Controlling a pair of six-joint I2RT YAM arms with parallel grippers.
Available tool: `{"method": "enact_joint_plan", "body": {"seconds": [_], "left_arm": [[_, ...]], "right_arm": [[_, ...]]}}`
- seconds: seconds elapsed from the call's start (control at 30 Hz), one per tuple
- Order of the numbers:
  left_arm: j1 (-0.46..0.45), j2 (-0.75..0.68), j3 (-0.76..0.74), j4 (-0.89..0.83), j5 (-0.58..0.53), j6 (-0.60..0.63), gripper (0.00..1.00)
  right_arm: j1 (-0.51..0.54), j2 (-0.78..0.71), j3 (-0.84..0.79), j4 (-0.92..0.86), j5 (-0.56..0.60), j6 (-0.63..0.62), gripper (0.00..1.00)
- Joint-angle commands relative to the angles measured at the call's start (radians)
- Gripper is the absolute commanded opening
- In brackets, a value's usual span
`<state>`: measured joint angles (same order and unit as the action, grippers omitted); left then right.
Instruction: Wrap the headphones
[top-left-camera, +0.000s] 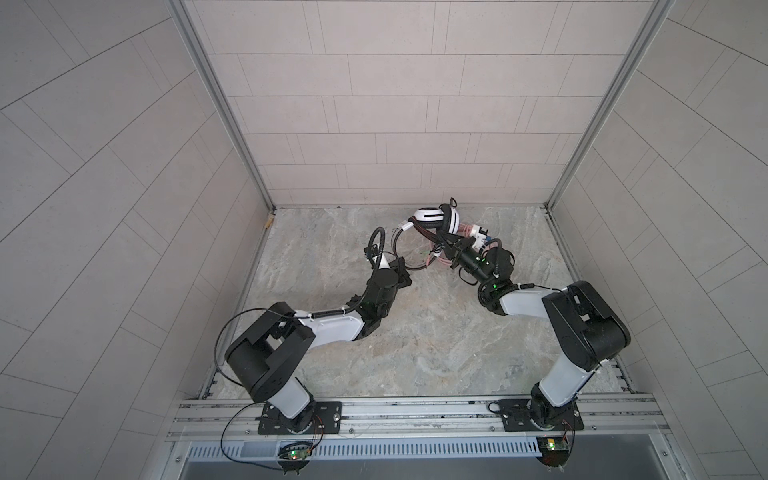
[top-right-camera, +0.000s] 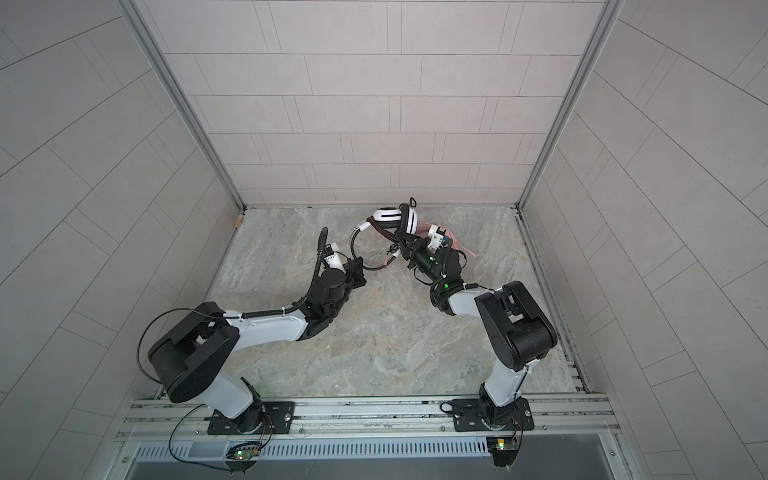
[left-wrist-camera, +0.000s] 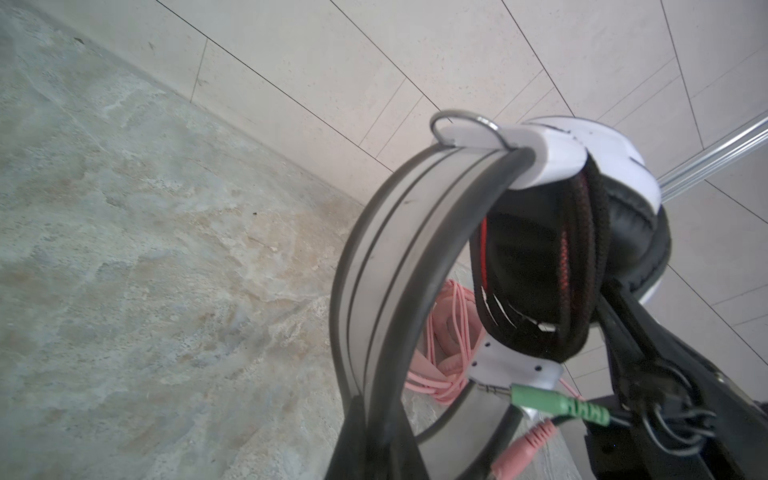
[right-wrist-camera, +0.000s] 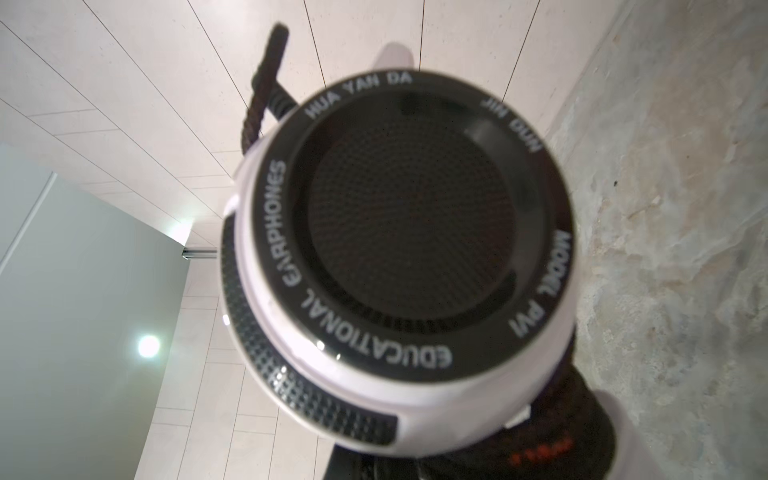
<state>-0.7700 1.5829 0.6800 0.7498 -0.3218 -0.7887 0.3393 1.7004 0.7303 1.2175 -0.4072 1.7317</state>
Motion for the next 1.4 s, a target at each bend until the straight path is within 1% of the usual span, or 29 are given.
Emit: {"method": "enact_joint_plan", "body": {"seconds": [0.0, 0.17, 0.33, 0.43, 0.57, 0.63, 0.7, 0.8, 0.93, 1.03, 1.1, 1.17, 1.27, 1.3, 1.37], "left_arm": [[-0.053, -0.004, -0.061, -0.133, 0.095, 0.075, 0.00], [-0.057, -0.004, -0.085, -0.113, 0.089, 0.069, 0.00], [-0.058, -0.017, -0.091, -0.108, 0.097, 0.069, 0.00], [-0.059, -0.054, -0.090, -0.122, 0.097, 0.069, 0.00], [-0.059, -0.129, -0.070, -0.182, 0.102, 0.069, 0.00], [-0.059, -0.161, -0.065, -0.205, 0.108, 0.069, 0.00], [-0.058, -0.188, -0.059, -0.232, 0.115, 0.079, 0.00], [-0.059, -0.217, -0.057, -0.254, 0.127, 0.079, 0.00], [-0.059, -0.250, -0.076, -0.271, 0.126, 0.069, 0.00], [-0.058, -0.262, -0.094, -0.281, 0.129, 0.069, 0.00], [-0.055, -0.276, -0.119, -0.284, 0.128, 0.069, 0.00], [-0.055, -0.294, -0.135, -0.294, 0.151, 0.069, 0.00], [-0.056, -0.318, -0.144, -0.338, 0.190, 0.070, 0.00], [-0.055, -0.320, -0.151, -0.342, 0.208, 0.034, 0.00], [-0.055, -0.319, -0.169, -0.335, 0.242, 0.013, 0.00]], "right_arm": [[-0.049, -0.021, 0.054, 0.207, 0.178, 0.000, 0.05], [-0.050, -0.017, 0.070, 0.208, 0.190, 0.021, 0.05], [-0.049, -0.024, 0.062, 0.208, 0.186, -0.018, 0.05], [-0.044, -0.025, 0.023, 0.206, 0.175, -0.084, 0.05], [-0.033, -0.006, -0.047, 0.209, 0.169, -0.182, 0.06], [-0.026, 0.001, -0.069, 0.208, 0.178, -0.224, 0.05], [-0.008, -0.001, -0.090, 0.193, 0.214, -0.282, 0.05], [0.016, 0.004, -0.086, 0.147, 0.216, -0.315, 0.05], [0.041, 0.032, -0.081, 0.153, 0.228, -0.368, 0.05], [0.041, 0.061, -0.070, 0.158, 0.197, -0.372, 0.06], [0.041, 0.074, -0.043, 0.106, 0.139, -0.383, 0.06], [0.048, 0.078, -0.026, 0.045, 0.093, -0.419, 0.06], [0.062, 0.073, -0.052, -0.007, 0.069, -0.486, 0.06], [0.065, 0.068, -0.068, -0.032, 0.065, -0.504, 0.06], [0.072, 0.055, -0.091, -0.075, 0.066, -0.542, 0.06]]}}
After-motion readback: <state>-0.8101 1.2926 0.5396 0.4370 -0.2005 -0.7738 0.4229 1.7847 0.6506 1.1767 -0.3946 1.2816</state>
